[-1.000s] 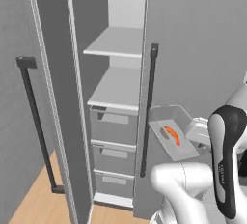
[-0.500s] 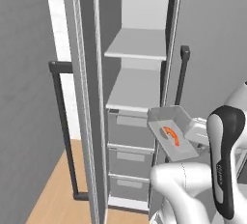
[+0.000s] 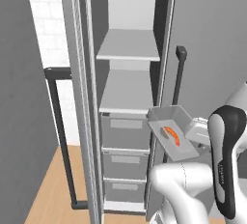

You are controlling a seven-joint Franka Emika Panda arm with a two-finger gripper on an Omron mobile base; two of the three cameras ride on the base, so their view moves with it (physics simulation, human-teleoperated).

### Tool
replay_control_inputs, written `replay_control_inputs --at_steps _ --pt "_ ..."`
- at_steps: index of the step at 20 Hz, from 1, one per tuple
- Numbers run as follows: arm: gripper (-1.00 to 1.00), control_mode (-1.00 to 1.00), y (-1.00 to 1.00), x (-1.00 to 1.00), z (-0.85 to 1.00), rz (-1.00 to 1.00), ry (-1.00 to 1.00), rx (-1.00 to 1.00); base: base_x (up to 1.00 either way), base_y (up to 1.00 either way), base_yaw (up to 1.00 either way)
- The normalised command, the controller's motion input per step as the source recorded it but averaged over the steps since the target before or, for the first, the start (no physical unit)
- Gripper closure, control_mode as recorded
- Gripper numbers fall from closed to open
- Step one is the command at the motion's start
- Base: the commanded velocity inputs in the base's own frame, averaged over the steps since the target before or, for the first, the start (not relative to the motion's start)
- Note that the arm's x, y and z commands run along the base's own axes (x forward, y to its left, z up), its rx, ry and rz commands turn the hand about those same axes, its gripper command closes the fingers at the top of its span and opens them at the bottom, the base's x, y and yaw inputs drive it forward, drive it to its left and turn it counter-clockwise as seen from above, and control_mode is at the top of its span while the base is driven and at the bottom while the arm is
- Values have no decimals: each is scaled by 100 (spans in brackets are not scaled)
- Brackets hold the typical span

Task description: Take the meat container that has the shrimp and place it on the second highest rack of the freezer. Then take the vegetable container that has the avocado and squash and place it on the highest rack of the freezer.

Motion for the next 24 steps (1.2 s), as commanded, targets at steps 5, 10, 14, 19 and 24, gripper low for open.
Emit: replay_control_inputs --at_steps 5,10,14,19,24 --pt "100 100 0 0 0 0 0 0 0 31 -16" --pt "100 100 0 0 0 0 0 0 -6 44 -3" --pt "100 100 0 0 0 0 0 0 0 33 0" --pt "100 100 0 0 0 0 0 0 0 18 0" --pt "100 100 0 0 0 0 0 0 0 17 -4"
